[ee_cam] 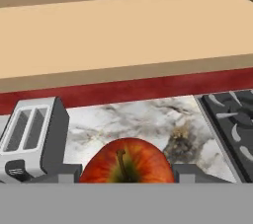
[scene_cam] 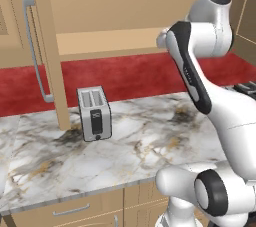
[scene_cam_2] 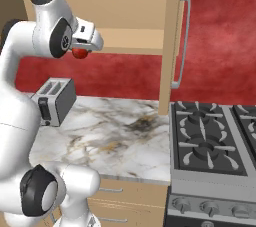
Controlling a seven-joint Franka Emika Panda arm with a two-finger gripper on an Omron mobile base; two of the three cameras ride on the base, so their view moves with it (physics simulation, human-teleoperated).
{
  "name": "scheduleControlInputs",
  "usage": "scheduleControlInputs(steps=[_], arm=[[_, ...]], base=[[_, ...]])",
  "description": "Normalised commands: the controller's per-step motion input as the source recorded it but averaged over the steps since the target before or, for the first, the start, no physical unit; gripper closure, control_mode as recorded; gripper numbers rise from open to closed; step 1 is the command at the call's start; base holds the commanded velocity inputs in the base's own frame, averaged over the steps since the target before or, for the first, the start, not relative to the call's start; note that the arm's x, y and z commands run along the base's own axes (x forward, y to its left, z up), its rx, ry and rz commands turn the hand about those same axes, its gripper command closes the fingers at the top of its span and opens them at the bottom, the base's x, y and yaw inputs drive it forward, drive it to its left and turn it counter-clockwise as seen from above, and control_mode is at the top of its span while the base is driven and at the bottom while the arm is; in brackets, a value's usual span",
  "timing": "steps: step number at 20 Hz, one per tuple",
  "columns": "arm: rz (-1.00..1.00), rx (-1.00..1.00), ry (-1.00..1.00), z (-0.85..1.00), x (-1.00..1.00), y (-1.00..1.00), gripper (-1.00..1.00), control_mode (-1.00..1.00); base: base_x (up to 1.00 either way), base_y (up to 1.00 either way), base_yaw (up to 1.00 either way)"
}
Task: Pick the apples from the cabinet and place them in one bowl. Pick the pear from the sink and place it in the other bowl.
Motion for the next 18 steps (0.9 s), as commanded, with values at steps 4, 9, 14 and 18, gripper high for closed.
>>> scheduleControlInputs(steps=[4, 9, 14, 18], arm=[[0.00, 0.00, 0.11, -0.07, -0.71, 0.00, 1.00, -1.00], [0.00, 0.00, -0.04, -0.56, -0.68, 0.01, 1.00, -1.00], [0.00, 0.00, -0.01, -0.74, -0.56, 0.05, 1.00, -1.00], [0.00, 0.00, 0.00, -0.70, -0.36, 0.02, 1.00, -1.00]], base=[[0.00, 0.00, 0.00], [0.00, 0.00, 0.00], [0.00, 0.00, 0.00], [0.00, 0.00, 0.00]])
